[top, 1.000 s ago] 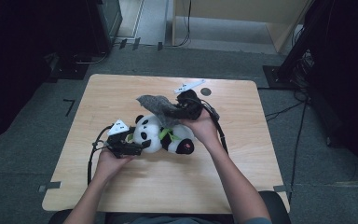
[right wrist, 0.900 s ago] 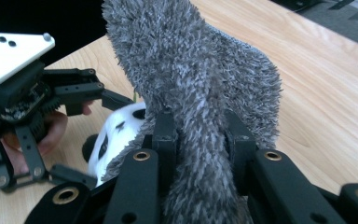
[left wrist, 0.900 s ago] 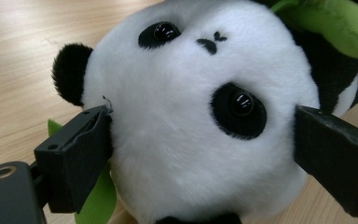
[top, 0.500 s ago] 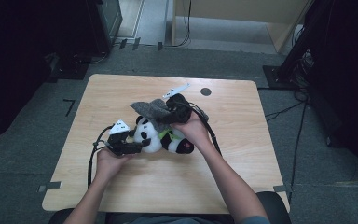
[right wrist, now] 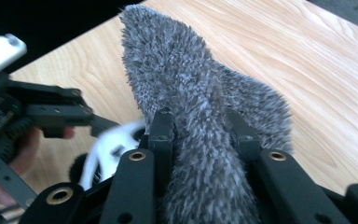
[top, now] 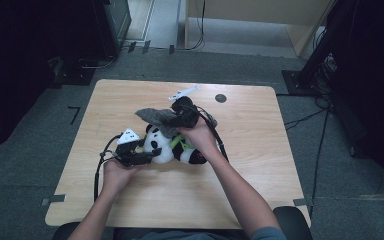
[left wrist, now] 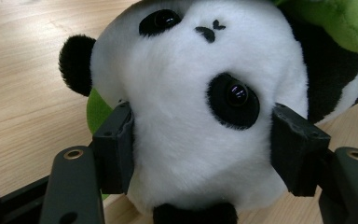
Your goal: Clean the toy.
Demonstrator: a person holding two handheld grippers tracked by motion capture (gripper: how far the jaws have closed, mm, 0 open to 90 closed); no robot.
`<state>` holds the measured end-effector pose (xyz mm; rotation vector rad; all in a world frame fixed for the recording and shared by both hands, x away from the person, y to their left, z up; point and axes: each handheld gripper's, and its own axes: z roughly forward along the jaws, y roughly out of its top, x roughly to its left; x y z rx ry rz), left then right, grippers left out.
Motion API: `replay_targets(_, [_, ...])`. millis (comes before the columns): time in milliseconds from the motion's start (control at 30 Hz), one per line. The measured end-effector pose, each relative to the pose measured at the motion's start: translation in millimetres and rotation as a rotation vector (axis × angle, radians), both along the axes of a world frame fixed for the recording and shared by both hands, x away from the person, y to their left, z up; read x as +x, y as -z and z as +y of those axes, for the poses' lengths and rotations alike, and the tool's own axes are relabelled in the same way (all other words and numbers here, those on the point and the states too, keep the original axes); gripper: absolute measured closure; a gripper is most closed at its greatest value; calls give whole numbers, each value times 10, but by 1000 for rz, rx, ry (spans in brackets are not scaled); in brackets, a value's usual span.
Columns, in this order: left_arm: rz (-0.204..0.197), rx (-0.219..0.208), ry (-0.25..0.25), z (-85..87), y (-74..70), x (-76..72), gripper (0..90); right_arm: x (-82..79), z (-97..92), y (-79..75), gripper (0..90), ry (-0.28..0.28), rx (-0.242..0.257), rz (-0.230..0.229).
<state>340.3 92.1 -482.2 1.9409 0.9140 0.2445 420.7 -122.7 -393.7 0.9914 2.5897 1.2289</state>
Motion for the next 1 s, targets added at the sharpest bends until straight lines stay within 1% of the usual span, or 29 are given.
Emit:
replay_targets(33, [-1, -2, -3, -3, -7, -5, 339, -6, 45, -1, 696, -11, -8, 0])
replay_targets(67, [-5, 3, -9, -10, -13, -8, 353, -17, 136, 45, 688, -33, -53, 7])
replay_targets(100, [-5, 3, -9, -10, -13, -8, 360, -17, 136, 45, 688, -33, -53, 7])
replay_targets(133, [2, 2, -12, -5, -14, -3, 364, -1, 157, 102, 685, -32, -60, 12])
replay_targets(233, [5, 1, -17, -7, -17, 1, 376, 49, 88, 139, 694, -21, -14, 44])
replay_targets(300, [7, 7, -26, -26, -25, -6, 384, 56, 56, 149, 706, -18, -15, 47])
replay_targets(367, [12, 11, -31, -33, -31, -5, 395, 55, 18, 140, 710, -6, -37, 39])
replay_targets(500, [20, 6, -31, -27, -32, 0, 403, 81, -102, 117, 712, 27, -72, 31])
replay_targets(600, [17, 4, -29, -29, -29, 1, 403, 94, -240, 95, 716, 39, -70, 34])
replay_targets(633, [17, 4, -29, -29, -29, 1, 402, 94, -240, 95, 716, 39, -70, 34])
replay_targets(667, [21, -2, -28, -22, -26, 6, 401, 92, -309, 61, 715, 47, -70, 21])
replay_targets(733, [21, -6, -27, -17, -23, 9, 396, 88, -341, 38, 713, 55, -72, 15])
replay_targets(767, [23, -12, -19, 0, -14, 18, 391, 89, -408, 0, 714, 70, -77, 1])
replay_targets(800, [23, -12, -19, 0, -14, 18, 383, 89, -408, 0, 714, 70, -77, 1])
replay_targets(867, [23, -18, -15, 7, -8, 22, 376, 100, -510, -34, 716, 90, -76, 2])
replay_targets(933, [22, -17, -14, 6, -7, 20, 374, 103, -544, -46, 716, 99, -79, -1])
replay_targets(967, [18, -14, -12, 6, -6, 16, 372, 110, -614, -71, 715, 120, -90, -5])
replay_targets(1000, [17, -14, -12, 7, -4, 17, 370, 113, -649, -81, 716, 127, -95, -3])
